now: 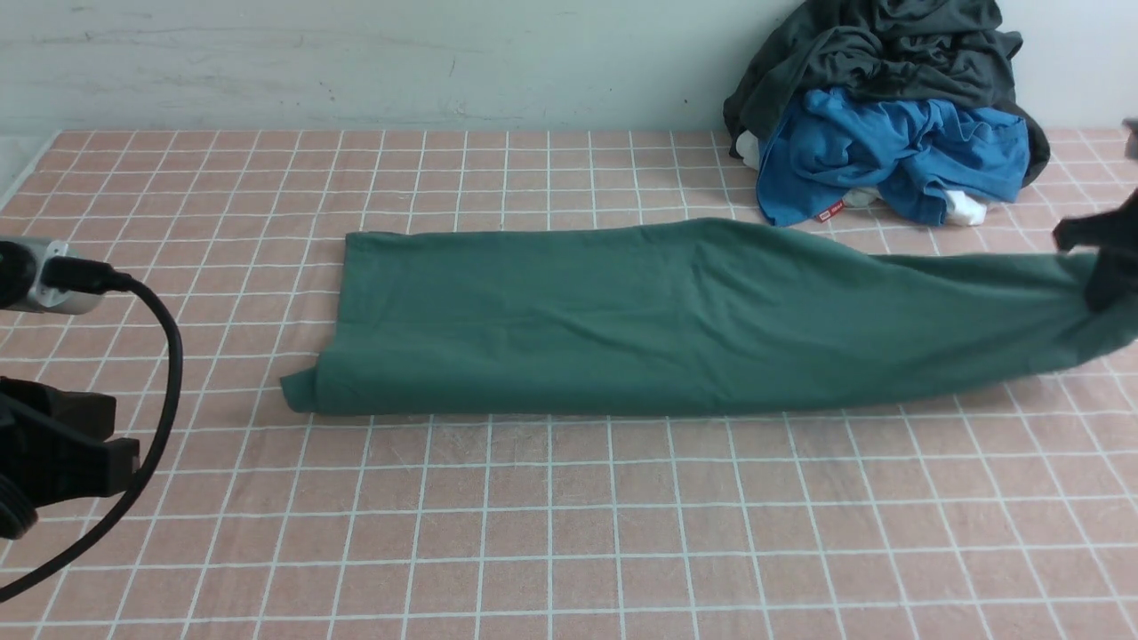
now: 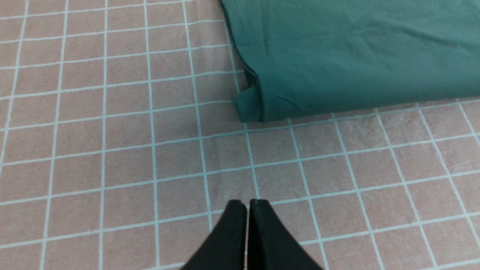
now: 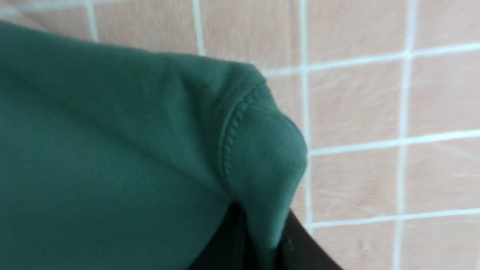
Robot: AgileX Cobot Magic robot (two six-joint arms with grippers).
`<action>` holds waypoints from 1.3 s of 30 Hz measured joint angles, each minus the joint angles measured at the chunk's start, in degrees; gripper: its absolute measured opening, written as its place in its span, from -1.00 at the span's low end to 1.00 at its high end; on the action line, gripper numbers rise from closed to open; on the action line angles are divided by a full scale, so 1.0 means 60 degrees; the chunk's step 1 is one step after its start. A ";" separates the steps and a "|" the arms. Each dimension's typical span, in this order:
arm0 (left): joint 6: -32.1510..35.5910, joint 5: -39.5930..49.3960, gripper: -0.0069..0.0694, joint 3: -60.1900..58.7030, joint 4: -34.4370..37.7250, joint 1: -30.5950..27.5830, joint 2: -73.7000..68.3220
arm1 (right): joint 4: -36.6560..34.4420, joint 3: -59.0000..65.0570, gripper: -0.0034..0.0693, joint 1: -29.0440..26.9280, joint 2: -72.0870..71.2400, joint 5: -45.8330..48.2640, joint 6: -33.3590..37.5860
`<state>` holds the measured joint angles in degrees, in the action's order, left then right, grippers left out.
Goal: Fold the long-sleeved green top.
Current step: Use the right arm to drag the right edge of the fabric to the left and folds it over the left edge
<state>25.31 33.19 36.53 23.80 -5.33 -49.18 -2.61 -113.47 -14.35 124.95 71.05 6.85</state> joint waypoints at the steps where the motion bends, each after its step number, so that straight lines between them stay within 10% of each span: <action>1: 0.0000 0.0000 -0.83 0.0000 0.0124 0.0000 0.0000 | 0.0115 -0.0203 -0.78 -0.0009 -0.0284 0.0011 -0.0046; 9: 0.0268 -0.0011 -0.83 0.0000 0.1054 0.0000 0.0000 | -0.2161 -0.1023 -0.78 0.0445 -0.2119 0.0145 -0.0938; 18: 0.0439 -0.0030 -0.83 0.0000 0.1397 0.0000 0.0000 | -0.5469 -0.1055 -0.78 0.4217 -0.1716 -0.0040 0.0610; 27: 0.0444 -0.0030 -0.83 0.0000 0.1397 0.0000 0.0000 | -0.6128 -0.1046 -0.76 0.6838 0.0184 -0.2351 0.2413; 39: 0.1172 0.0514 -0.83 0.0162 0.1741 0.0000 0.1162 | -0.6478 -0.1027 0.10 0.7206 0.0667 -0.3952 0.2536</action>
<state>32.34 36.28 37.50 34.25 -5.33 -42.21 -41.48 -119.63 28.89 128.95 47.34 22.06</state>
